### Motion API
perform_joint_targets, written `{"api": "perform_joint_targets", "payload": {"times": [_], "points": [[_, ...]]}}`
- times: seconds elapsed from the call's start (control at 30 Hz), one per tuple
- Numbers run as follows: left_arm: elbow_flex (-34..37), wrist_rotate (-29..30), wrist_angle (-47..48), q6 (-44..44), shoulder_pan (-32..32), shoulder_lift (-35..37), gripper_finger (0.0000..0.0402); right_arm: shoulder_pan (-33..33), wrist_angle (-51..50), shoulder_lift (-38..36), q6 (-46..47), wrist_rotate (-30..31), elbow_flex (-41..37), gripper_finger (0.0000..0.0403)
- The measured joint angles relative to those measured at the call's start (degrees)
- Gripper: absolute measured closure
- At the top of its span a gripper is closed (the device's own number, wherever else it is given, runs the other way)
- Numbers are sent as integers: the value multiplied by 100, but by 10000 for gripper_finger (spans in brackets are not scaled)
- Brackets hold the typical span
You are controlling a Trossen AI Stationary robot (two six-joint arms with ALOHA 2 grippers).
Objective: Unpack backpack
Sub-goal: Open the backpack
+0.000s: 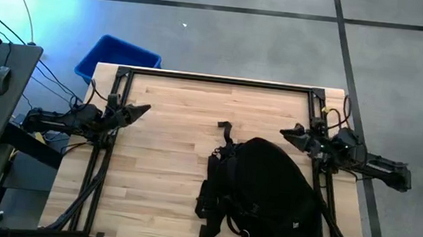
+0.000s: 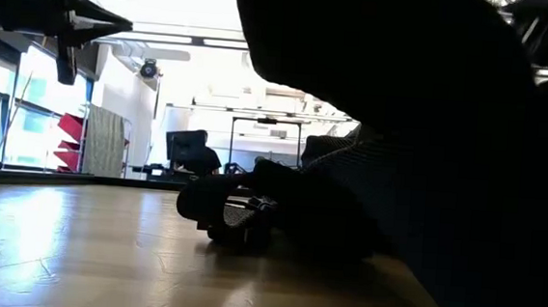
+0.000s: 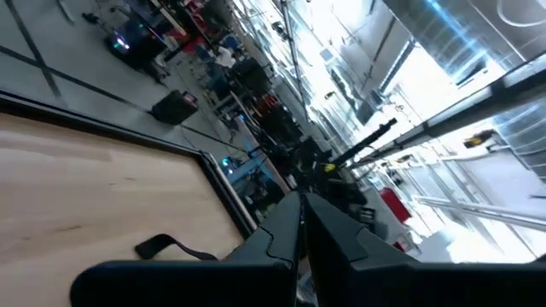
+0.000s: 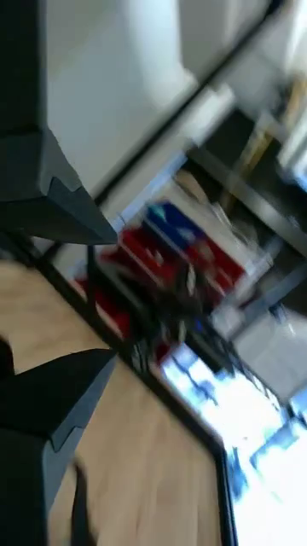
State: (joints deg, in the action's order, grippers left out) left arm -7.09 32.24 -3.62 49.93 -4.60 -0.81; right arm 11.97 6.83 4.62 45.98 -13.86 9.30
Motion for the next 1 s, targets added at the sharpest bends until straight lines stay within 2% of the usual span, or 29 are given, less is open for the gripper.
{"api": "perform_joint_targets", "payload": {"times": [0.1,0.2,0.33,0.57,0.77,1.0], "points": [[0,-26,-6,1,1,-54,402,0,-21,452,-561,-856,478,206],[0,-177,6,-7,0,-86,402,-44,-93,1123,-886,-1307,1123,206],[0,-174,152,125,0,-119,402,-354,-965,2234,-1541,-1334,2292,206],[0,-561,255,233,0,-119,402,-1569,-3706,4318,-2913,-1360,4630,206],[0,-574,343,48,0,-119,402,-2967,-5187,5771,-2396,-1315,5994,205],[0,-846,382,-174,0,-119,402,-4618,-5549,6785,-1160,-1314,6502,191]]}}
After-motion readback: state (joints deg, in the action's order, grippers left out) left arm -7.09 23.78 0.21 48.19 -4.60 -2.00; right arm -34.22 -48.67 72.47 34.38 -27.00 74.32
